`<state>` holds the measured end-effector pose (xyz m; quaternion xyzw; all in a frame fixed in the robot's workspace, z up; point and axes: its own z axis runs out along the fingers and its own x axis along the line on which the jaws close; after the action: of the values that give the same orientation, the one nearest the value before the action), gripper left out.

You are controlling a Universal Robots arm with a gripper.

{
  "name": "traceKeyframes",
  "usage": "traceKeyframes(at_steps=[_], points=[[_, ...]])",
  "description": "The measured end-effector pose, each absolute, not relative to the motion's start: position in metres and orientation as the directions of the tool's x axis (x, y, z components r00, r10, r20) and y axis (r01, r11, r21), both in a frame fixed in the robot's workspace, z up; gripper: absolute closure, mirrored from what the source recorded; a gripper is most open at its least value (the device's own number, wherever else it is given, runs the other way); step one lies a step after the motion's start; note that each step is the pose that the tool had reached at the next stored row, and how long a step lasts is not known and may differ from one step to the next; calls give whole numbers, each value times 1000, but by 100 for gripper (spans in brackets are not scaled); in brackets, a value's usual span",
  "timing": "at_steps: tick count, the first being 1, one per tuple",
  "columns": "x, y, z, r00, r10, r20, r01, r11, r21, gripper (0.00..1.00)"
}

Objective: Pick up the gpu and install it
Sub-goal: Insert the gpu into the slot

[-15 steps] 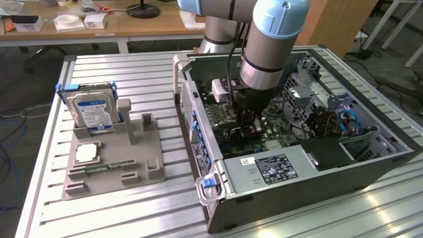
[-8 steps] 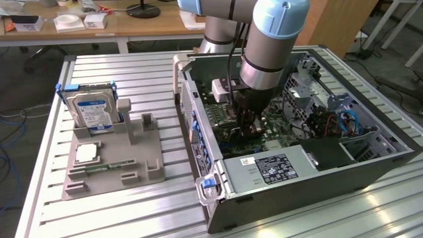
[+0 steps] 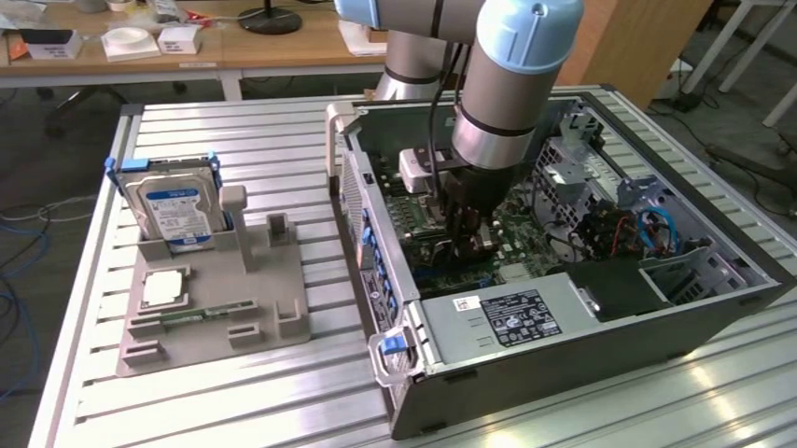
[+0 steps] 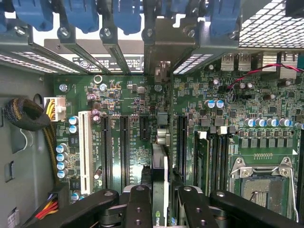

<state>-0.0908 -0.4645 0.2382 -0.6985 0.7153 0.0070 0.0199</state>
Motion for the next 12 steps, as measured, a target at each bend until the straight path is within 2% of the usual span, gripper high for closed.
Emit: traceKeyframes(at_steps=[12], points=[[-91, -465, 234, -23, -999, -38, -1000, 24, -18, 74]])
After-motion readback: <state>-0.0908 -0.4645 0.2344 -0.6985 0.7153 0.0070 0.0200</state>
